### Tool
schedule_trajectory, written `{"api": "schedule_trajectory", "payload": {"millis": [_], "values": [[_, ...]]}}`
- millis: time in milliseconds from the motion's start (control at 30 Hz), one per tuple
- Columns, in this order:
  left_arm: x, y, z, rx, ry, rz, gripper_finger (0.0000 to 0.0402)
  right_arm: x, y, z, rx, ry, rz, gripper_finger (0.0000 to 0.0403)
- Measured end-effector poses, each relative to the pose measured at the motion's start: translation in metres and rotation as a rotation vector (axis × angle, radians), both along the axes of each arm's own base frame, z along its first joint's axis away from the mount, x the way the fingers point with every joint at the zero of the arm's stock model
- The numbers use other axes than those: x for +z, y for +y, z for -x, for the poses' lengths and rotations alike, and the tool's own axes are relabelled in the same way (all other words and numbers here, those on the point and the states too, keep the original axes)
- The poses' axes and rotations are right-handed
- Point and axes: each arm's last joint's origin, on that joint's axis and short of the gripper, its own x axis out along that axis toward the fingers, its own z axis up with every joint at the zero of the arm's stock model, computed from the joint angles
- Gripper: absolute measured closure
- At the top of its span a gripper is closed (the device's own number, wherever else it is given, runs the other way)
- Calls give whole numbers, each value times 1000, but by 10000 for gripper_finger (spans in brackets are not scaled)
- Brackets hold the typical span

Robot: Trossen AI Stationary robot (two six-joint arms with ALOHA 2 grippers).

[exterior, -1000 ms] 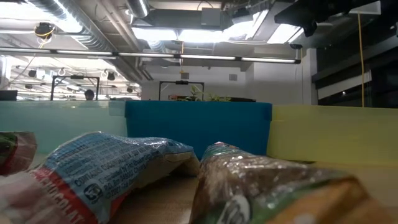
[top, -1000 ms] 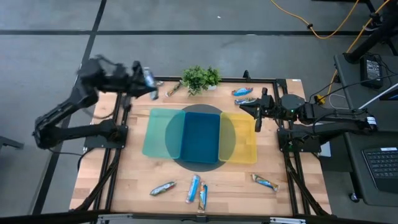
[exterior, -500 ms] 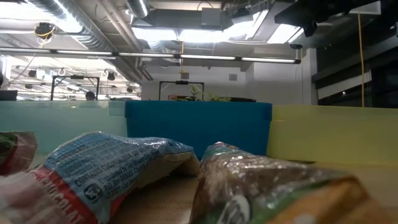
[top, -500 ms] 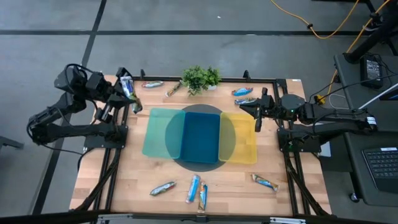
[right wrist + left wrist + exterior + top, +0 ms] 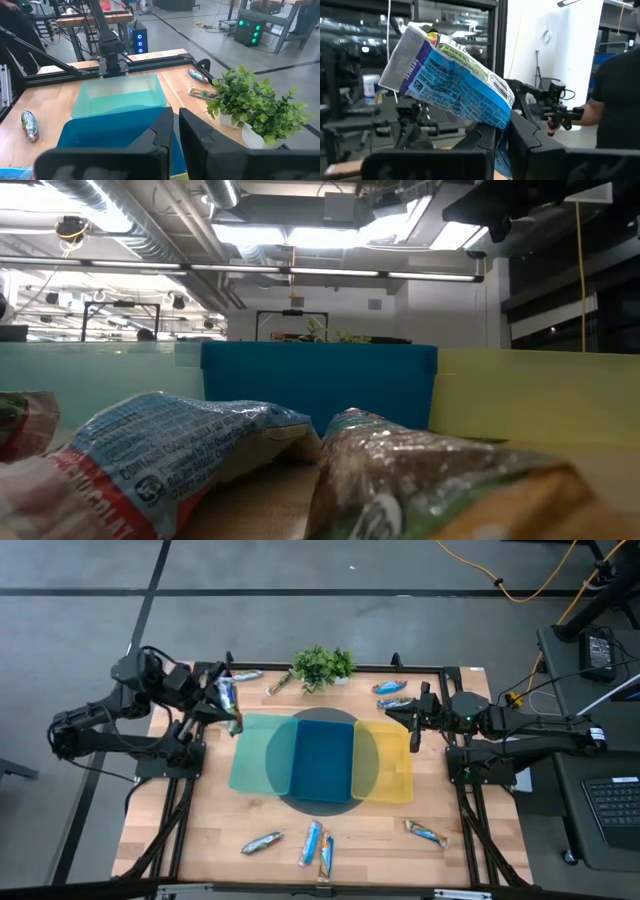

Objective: Pick and place Granola Bars by type
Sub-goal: Put the blue granola bar into the green bin

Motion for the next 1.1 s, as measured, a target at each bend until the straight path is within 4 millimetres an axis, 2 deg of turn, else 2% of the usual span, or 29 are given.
{"api": "schedule_trajectory", "payload": {"millis": [133, 333, 533, 733, 933, 1100], "values": [[-16, 3, -10, 76, 173, 80, 388, 0, 0, 0, 0, 0, 0, 368], [-72, 0, -31, 89, 495, 215, 388, 0, 0, 0, -5, -4, -27, 368], [-112, -1, -38, 119, 610, 319, 388, -1, 1, 0, 38, 0, -37, 368], [-138, 1, -41, 181, 701, 407, 388, -1, 1, -1, 37, 2, -35, 368], [-167, 4, -41, 337, 902, 502, 386, -1, 1, -1, 38, 2, -35, 368], [-195, 10, -37, 646, 1147, 496, 385, -1, 1, -1, 38, 2, -32, 368]]}}
